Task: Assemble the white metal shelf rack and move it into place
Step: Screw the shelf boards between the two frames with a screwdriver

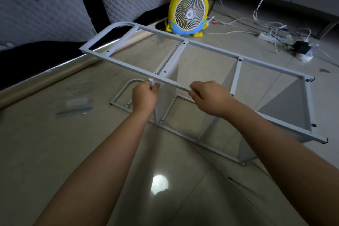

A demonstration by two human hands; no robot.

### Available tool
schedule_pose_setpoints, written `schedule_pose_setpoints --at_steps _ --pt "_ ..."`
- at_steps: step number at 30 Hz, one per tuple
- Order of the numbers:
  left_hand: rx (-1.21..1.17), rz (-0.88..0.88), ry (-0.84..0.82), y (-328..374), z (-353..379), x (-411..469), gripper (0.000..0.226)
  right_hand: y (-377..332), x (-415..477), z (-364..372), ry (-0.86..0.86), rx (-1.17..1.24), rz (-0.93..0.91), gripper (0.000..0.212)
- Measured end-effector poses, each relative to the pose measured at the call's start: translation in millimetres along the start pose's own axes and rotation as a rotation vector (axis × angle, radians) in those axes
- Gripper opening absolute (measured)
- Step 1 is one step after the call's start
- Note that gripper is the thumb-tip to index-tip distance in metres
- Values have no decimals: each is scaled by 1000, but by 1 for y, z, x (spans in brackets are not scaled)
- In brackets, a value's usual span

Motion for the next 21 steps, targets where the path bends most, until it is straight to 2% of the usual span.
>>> schedule_pose_setpoints --at_steps 5,21 --pt "3 18 20 -2 0 3 49 1 5 -3 34 -21 -11 23" --pt "8 33 30 1 8 4 46 -4 9 -1 -31 20 -2 24"
Point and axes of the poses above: each hand's wrist, its own x-axis towards the middle knuckle, its own z-axis out of the palm, y = z × x, the point moved 3 cm from there along x, towards the middle knuckle, and after that the axes turned 1 degree about -y, right-handed, at the moved point
